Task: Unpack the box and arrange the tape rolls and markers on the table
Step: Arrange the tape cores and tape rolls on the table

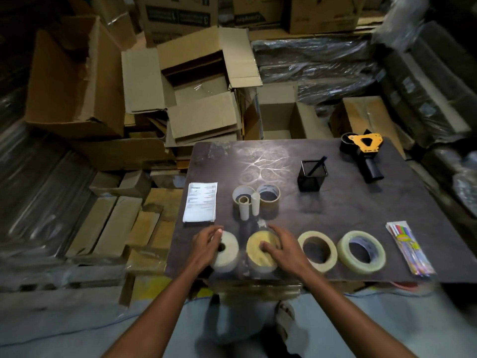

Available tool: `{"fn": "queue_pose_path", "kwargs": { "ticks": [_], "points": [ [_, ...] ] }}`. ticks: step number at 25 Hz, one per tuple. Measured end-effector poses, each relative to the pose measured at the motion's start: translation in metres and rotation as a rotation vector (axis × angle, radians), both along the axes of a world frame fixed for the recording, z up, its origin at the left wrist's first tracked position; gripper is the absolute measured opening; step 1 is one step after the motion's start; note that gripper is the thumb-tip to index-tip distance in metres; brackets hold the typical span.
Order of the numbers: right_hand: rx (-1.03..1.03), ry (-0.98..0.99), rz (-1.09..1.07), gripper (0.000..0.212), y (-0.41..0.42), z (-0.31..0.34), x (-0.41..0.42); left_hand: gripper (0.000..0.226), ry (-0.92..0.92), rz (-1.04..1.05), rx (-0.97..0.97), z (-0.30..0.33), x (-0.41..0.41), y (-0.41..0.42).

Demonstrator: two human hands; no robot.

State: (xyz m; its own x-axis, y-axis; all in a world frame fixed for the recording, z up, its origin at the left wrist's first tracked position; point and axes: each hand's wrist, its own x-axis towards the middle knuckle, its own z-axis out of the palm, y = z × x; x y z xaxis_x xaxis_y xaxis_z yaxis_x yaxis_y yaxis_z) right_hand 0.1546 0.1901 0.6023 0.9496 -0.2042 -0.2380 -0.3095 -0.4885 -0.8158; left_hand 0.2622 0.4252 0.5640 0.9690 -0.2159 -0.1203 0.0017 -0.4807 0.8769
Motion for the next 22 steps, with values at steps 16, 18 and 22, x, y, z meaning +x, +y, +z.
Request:
{"fn": "queue_pose_path", "kwargs": {
  "ticks": [16, 18, 22],
  "points": [
    [-0.257, -0.055, -0.083, 0.096, 0.042, -0.04, -0.021, 0.089, -0.122, -0.167, 0.157, -0.011, -0.048, 0.008],
    [-0.244, -0.086, -0.106, 0.095, 0.043, -0.043, -0.02, 0.088, -0.146, -0.174, 0.162, -0.013, -0.045, 0.007],
    [-0.247, -0.133, -0.111, 0.094, 0.042, -0.051, -0.019, 0.087, -0.211, -0.175, 0.175, -0.021, -0.043, 0.008]
  ]
}}
